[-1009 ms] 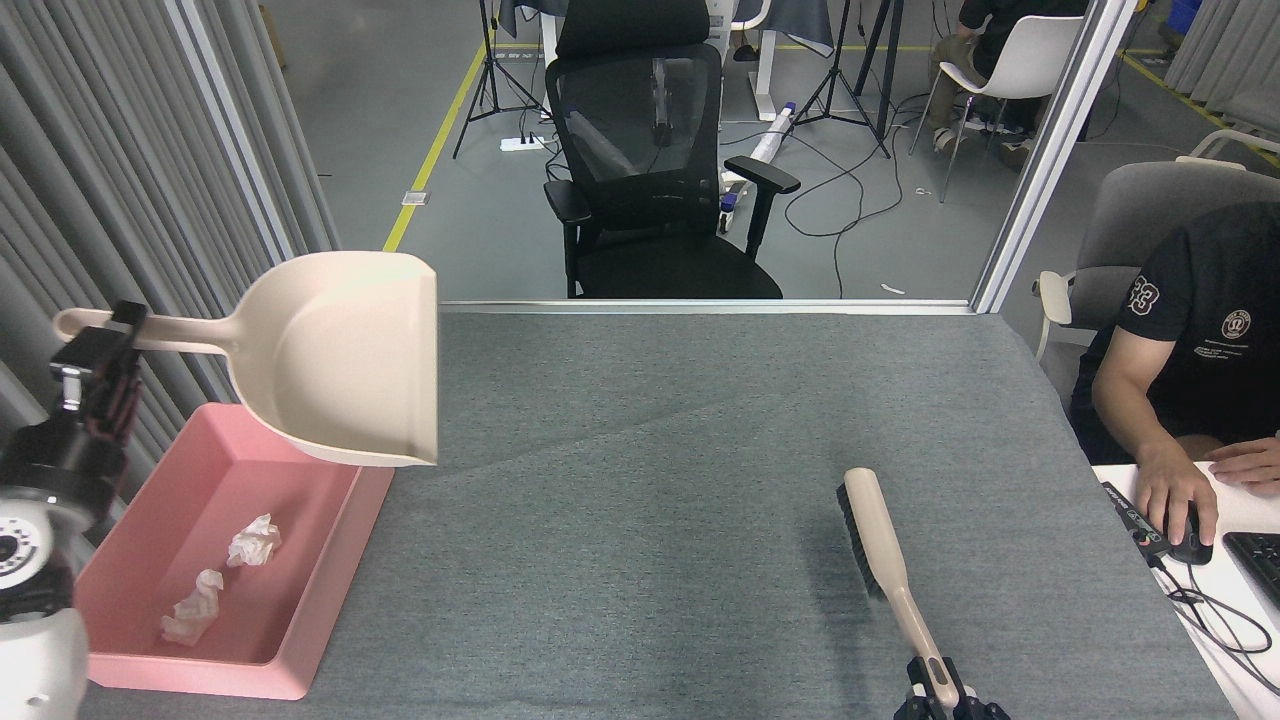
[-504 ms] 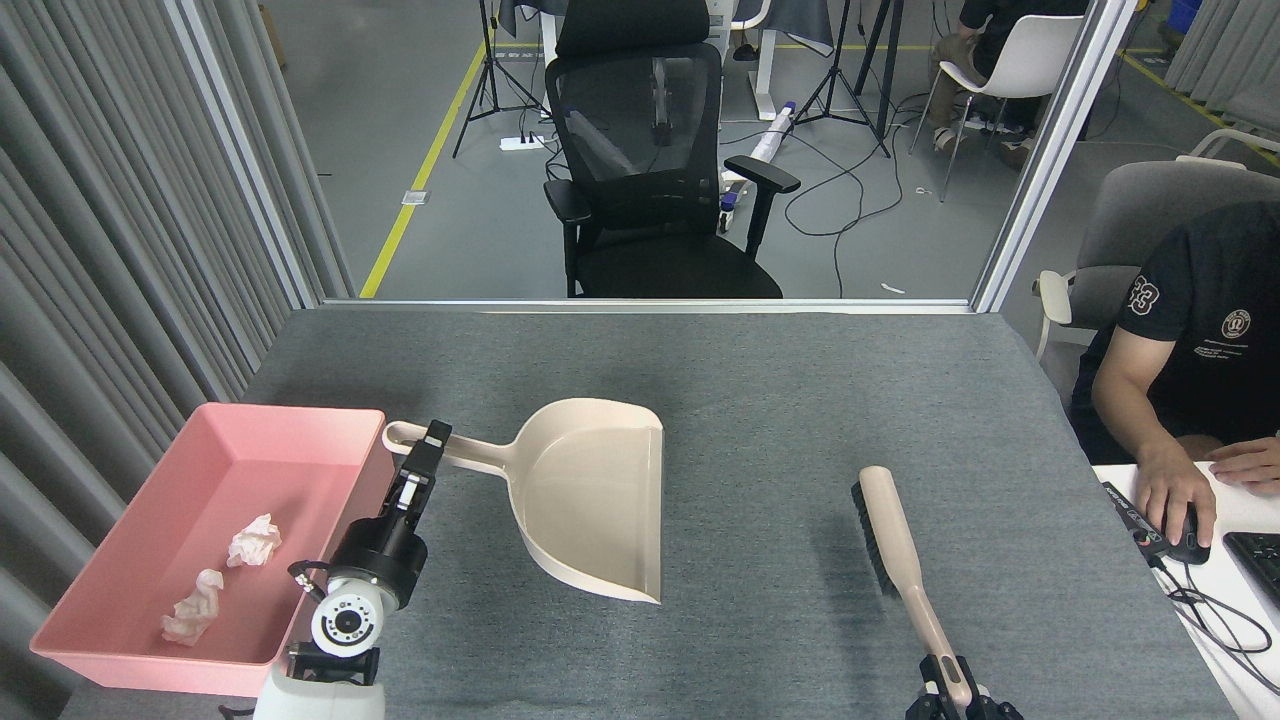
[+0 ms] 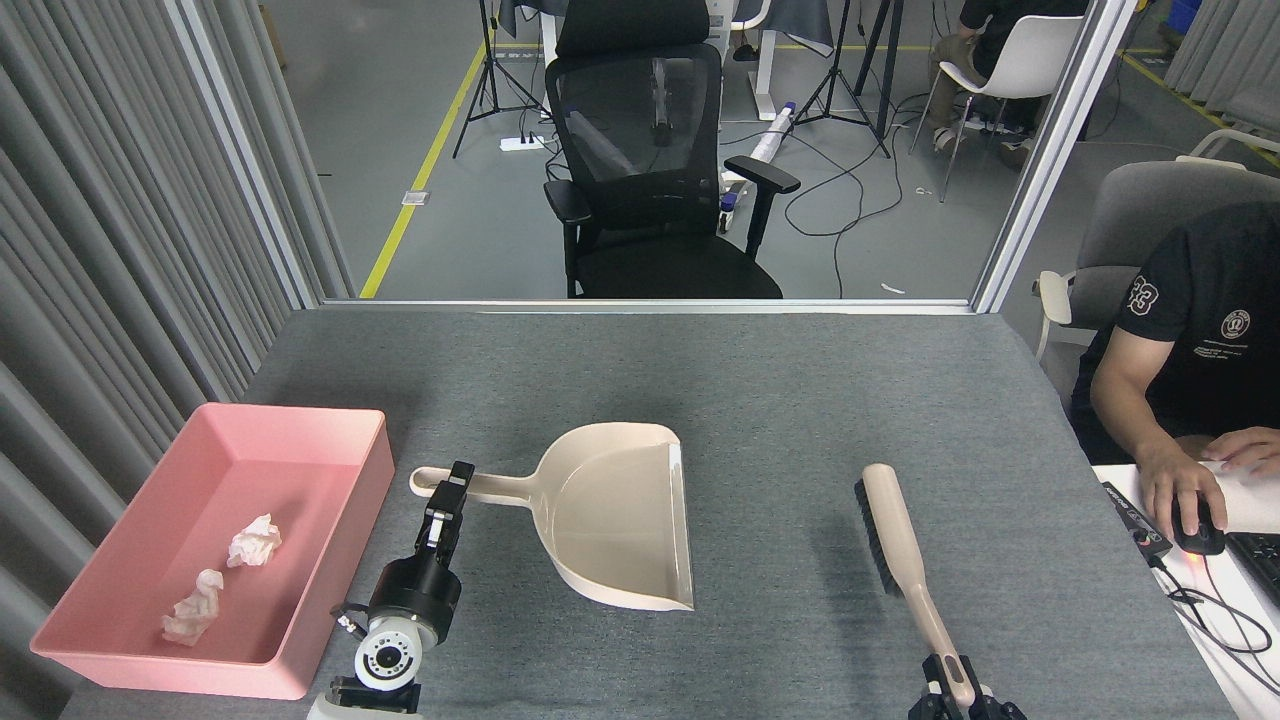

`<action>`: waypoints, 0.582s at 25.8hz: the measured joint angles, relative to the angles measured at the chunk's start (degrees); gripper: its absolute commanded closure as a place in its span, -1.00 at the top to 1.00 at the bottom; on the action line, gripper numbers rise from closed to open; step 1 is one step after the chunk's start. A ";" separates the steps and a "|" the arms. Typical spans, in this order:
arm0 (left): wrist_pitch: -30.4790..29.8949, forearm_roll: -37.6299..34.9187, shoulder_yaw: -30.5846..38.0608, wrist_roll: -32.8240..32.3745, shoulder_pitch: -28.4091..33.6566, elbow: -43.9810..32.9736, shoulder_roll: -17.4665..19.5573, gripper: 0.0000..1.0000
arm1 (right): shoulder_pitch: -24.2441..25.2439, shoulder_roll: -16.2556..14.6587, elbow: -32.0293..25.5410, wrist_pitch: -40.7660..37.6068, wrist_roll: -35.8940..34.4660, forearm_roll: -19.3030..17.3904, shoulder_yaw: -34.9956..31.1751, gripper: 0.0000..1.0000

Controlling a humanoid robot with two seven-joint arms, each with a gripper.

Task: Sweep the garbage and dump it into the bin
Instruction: 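Bring the dustpan back with the left gripper and set it on the table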

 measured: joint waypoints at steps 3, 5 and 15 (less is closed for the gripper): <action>-1.45 0.82 0.07 0.62 -0.03 1.97 -0.02 -0.77 | 0.00 0.01 -0.01 0.00 -0.05 0.00 0.01 -0.63; -2.09 0.96 0.07 0.88 -0.04 2.58 -0.03 -0.77 | 0.02 0.01 -0.03 0.00 -0.09 0.00 0.01 -0.63; -5.64 -5.09 0.44 2.52 -1.13 8.67 -0.12 -0.64 | 0.25 0.00 -0.37 0.07 -0.13 0.01 -0.01 -0.63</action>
